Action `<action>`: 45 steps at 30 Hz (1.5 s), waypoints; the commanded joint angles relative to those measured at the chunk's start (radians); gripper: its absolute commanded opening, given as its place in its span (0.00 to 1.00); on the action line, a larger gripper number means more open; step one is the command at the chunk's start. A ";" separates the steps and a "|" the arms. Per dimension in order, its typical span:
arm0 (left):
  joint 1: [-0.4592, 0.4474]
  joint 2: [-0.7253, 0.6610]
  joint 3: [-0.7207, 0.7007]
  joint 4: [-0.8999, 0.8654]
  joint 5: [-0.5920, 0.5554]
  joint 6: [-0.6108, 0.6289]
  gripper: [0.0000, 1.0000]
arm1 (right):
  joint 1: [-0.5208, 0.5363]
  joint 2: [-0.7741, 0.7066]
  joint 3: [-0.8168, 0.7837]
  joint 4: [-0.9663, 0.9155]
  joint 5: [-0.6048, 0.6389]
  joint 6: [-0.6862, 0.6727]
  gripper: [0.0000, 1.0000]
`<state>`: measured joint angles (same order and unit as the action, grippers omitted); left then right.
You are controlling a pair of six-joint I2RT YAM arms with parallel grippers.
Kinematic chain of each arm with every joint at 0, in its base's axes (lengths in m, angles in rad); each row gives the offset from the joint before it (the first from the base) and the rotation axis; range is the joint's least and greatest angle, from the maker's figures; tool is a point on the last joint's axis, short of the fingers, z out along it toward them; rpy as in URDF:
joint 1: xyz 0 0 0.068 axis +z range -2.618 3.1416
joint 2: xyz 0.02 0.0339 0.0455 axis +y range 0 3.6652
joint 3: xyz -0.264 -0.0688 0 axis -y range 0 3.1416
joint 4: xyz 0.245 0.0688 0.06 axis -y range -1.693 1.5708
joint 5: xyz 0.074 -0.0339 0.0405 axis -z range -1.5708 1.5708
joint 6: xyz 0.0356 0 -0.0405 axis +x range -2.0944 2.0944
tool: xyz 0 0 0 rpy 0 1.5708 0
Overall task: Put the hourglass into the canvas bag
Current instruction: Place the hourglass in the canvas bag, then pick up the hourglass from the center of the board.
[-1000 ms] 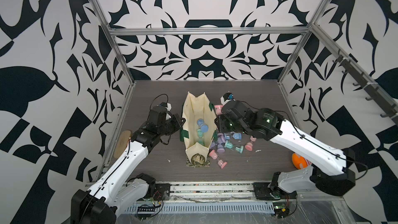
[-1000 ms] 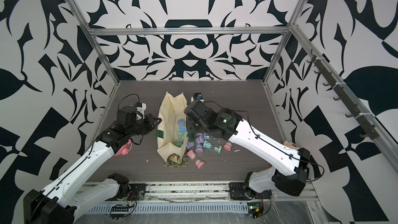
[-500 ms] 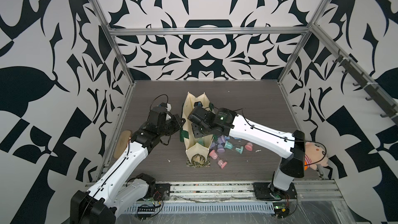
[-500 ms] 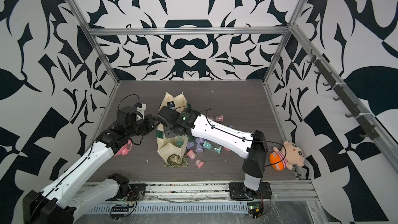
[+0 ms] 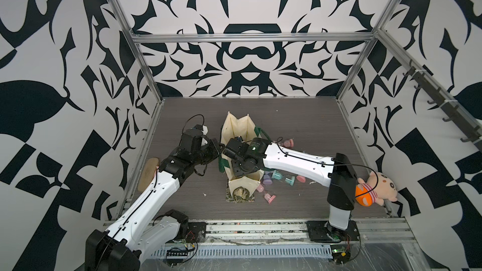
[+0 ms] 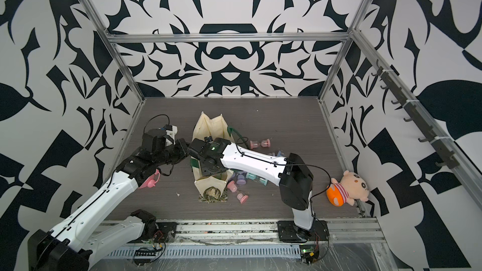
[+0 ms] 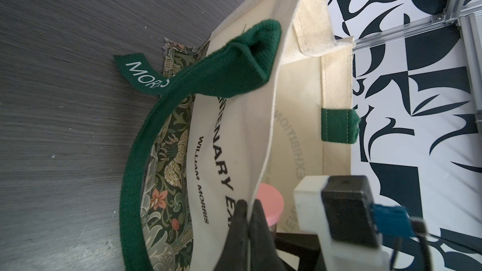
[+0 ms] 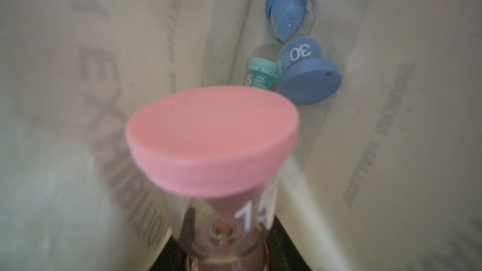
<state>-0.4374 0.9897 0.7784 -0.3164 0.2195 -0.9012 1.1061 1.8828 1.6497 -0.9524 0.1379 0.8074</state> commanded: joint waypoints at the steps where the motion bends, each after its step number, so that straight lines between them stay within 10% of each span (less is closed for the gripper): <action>1: -0.003 0.013 0.010 -0.036 0.000 0.006 0.00 | 0.009 -0.021 0.000 0.008 -0.017 0.021 0.45; 5: -0.004 0.018 0.010 -0.036 0.000 0.010 0.00 | 0.013 -0.051 0.033 0.008 0.007 0.006 0.60; 25: -0.004 0.018 0.032 -0.060 -0.015 0.030 0.00 | -0.007 -0.457 -0.099 -0.013 0.261 -0.023 0.66; 45: -0.004 0.018 0.025 -0.049 -0.014 0.030 0.00 | 0.006 -0.784 -0.776 0.101 -0.024 0.010 0.64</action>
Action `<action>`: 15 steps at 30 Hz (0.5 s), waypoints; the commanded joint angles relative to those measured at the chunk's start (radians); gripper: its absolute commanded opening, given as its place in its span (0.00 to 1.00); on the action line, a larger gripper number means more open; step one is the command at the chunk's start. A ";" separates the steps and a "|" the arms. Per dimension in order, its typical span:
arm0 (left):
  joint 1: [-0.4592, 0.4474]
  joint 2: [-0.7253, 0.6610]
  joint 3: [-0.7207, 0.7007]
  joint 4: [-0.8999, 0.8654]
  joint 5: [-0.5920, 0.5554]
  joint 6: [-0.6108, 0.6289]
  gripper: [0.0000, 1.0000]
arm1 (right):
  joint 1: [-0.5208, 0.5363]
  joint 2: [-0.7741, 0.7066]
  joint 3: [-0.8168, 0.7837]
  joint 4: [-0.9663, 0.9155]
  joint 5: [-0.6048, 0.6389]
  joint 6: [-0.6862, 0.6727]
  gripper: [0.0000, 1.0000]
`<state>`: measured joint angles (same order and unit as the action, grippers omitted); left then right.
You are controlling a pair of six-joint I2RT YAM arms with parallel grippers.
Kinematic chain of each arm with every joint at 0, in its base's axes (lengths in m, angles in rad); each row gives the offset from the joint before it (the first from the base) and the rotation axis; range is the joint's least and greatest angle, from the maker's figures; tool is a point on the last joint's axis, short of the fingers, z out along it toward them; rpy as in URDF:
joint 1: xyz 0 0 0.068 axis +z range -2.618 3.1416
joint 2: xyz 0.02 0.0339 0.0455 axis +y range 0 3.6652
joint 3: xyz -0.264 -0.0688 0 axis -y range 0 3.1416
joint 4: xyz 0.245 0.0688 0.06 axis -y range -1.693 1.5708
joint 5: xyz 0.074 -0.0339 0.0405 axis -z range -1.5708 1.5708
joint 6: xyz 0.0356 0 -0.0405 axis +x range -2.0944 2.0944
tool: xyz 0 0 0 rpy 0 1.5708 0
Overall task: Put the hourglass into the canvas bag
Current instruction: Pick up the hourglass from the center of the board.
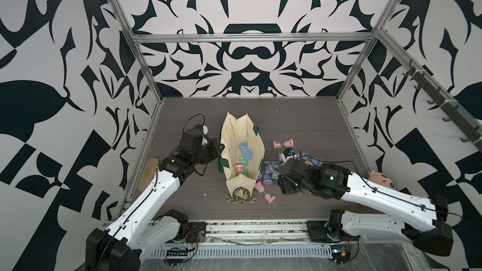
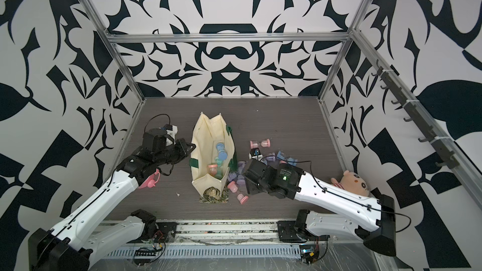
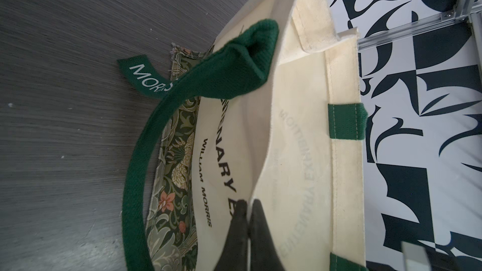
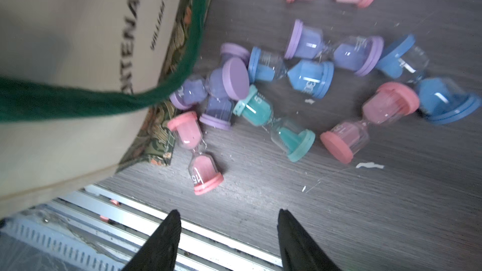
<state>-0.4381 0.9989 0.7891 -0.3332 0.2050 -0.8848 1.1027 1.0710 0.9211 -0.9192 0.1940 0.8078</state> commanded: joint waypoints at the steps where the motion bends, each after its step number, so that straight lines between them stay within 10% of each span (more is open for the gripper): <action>1: -0.003 0.012 0.016 -0.032 0.001 0.015 0.00 | 0.010 0.048 -0.066 0.094 -0.099 0.008 0.64; 15: -0.002 0.005 0.021 -0.049 -0.016 0.024 0.00 | 0.037 0.332 -0.105 0.318 -0.174 0.007 0.64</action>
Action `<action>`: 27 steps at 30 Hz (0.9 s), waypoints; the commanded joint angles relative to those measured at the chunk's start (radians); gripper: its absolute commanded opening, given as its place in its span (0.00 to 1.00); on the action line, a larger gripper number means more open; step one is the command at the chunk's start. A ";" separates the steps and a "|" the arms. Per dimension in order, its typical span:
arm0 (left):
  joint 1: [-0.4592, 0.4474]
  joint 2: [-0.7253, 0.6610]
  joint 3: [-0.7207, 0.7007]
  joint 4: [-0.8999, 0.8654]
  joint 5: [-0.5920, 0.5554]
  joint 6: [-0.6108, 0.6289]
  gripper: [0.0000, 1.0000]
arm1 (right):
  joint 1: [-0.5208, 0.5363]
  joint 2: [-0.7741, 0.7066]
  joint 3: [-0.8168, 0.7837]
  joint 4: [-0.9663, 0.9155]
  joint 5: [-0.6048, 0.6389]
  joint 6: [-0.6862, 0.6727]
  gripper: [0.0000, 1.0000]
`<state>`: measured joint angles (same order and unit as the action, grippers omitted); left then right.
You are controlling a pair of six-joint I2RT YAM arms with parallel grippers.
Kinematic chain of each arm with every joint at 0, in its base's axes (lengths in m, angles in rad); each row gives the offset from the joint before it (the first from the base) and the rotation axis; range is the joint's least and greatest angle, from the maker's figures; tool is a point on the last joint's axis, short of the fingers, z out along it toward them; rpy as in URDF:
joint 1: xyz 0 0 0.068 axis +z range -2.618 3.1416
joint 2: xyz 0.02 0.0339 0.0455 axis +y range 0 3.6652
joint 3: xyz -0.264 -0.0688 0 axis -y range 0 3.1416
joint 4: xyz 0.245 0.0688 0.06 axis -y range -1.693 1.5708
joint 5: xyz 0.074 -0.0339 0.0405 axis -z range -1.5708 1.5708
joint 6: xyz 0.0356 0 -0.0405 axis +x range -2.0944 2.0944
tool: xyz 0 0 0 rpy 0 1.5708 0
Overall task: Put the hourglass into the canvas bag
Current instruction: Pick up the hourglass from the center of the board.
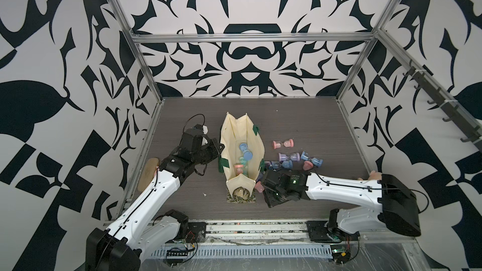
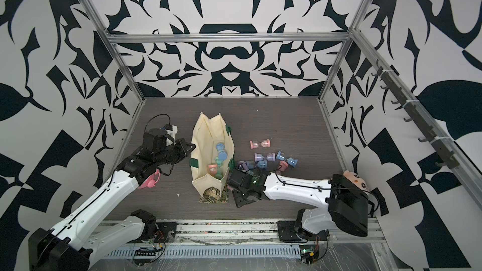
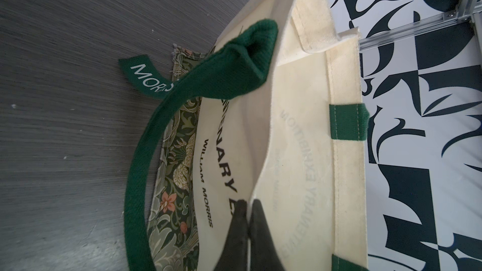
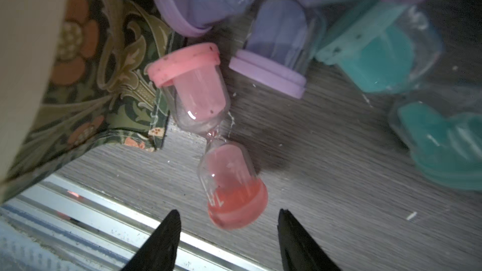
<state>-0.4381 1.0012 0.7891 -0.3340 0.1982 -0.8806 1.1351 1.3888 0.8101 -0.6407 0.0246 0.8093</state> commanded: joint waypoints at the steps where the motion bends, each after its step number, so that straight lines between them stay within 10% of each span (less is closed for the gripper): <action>1: -0.003 0.004 0.021 -0.049 -0.007 0.020 0.00 | 0.005 0.027 0.006 0.045 -0.004 0.007 0.64; 27: -0.002 0.049 0.045 -0.036 -0.007 0.033 0.00 | -0.018 0.118 0.000 0.064 0.040 0.036 0.59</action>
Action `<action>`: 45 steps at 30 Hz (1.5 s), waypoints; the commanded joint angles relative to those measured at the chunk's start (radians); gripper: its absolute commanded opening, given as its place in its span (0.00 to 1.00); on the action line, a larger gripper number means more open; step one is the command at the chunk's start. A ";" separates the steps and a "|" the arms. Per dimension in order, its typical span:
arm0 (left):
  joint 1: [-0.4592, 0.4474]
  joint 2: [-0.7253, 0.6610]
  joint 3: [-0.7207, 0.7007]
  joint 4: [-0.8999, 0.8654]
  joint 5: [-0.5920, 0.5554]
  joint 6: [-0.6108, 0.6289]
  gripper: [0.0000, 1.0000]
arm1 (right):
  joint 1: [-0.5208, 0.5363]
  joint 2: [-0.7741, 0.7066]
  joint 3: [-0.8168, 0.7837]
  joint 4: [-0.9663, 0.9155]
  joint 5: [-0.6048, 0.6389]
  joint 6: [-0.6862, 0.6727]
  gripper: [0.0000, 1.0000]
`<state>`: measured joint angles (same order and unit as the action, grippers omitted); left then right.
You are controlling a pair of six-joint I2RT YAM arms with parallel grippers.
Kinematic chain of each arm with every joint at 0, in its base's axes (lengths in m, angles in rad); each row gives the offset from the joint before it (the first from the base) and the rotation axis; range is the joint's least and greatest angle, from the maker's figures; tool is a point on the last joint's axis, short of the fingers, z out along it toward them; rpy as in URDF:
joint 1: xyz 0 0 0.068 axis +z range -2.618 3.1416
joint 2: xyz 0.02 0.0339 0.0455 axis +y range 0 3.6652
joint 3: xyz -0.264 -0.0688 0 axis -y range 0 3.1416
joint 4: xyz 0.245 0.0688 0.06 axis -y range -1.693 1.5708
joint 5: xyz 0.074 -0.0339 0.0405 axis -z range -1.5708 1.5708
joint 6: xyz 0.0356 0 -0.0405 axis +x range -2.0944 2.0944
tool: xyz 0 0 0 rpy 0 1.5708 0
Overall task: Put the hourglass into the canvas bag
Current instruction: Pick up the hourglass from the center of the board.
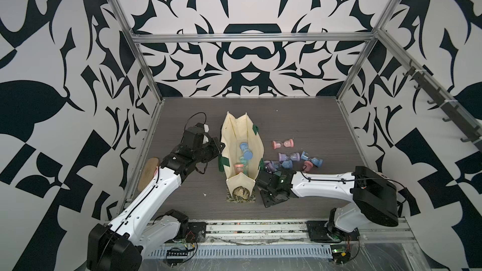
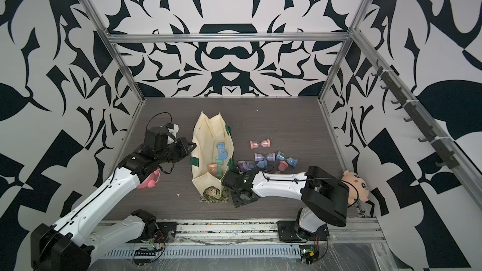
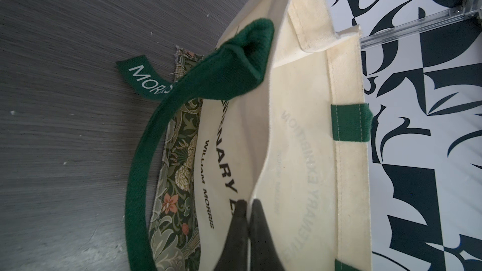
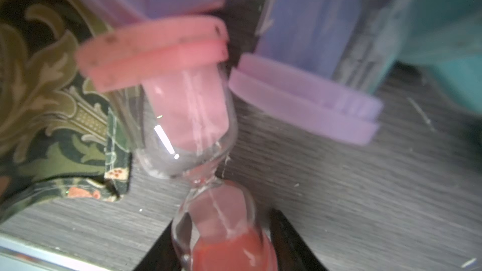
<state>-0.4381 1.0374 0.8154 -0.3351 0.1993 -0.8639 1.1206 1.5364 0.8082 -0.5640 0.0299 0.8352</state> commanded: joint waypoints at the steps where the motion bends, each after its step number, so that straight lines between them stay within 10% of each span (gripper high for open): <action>1: -0.002 0.013 0.018 -0.034 -0.008 0.017 0.00 | -0.005 -0.030 0.006 -0.015 0.039 0.008 0.60; 10: -0.002 0.012 0.014 -0.039 -0.009 0.017 0.00 | -0.016 -0.009 0.022 -0.014 0.043 -0.001 0.54; 26: -0.003 -0.003 0.018 -0.059 -0.019 0.012 0.11 | -0.016 -0.111 -0.006 -0.006 0.069 -0.001 0.13; 45: -0.003 -0.065 0.007 -0.081 -0.031 -0.013 0.18 | -0.107 -0.453 0.294 -0.461 0.392 0.084 0.04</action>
<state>-0.4389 0.9871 0.8162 -0.3943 0.1741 -0.8742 1.0126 1.1061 0.9947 -0.9360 0.3290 0.9180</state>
